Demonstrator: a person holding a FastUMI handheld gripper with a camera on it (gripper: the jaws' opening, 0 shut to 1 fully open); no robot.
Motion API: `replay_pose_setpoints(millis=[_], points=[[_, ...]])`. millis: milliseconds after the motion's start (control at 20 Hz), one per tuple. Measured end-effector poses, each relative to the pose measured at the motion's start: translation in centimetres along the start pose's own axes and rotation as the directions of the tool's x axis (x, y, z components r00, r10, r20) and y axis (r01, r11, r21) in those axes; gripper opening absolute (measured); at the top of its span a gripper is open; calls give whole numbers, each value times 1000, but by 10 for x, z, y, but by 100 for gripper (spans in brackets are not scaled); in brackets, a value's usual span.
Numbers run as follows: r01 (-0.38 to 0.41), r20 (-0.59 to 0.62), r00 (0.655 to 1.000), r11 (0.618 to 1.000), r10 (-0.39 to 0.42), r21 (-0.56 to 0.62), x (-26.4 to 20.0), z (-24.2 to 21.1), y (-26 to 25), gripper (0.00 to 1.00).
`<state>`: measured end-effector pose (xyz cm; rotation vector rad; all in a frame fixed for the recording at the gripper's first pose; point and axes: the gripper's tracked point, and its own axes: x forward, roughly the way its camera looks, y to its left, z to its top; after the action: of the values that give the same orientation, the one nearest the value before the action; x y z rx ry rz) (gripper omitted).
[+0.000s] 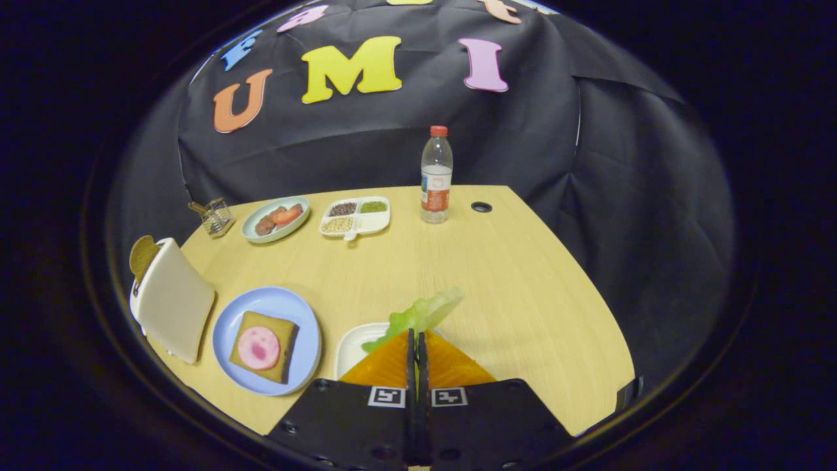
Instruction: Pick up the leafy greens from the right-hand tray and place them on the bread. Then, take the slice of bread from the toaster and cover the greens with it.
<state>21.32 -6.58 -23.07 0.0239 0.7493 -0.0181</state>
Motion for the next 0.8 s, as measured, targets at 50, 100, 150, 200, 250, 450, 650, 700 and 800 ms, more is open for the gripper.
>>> replay_pose_setpoints(millis=[50, 100, 150, 200, 250, 450, 650, 700, 800], points=[[-1, 10, 1000, 1000, 1, 0, -7, 3, 4, 0], [3, 19, 1000, 1000, -3, -1, -15, 6, 10, 0], [3, 29, 1000, 1000, -4, 1, -24, 9, 16, 0], [1, 36, 999, 1000, -2, 3, -30, 12, 22, 0], [2, 46, 999, 1000, -2, 3, -37, 14, 29, 0], [2, 84, 996, 1000, 0, -15, -62, 20, 63, 0], [-26, 95, 995, 999, 29, -29, -73, 19, 114, 0], [-33, 99, 994, 999, 37, -38, -76, 19, 128, 0], [-42, 107, 993, 997, 49, -63, -75, 17, 157, 0]])
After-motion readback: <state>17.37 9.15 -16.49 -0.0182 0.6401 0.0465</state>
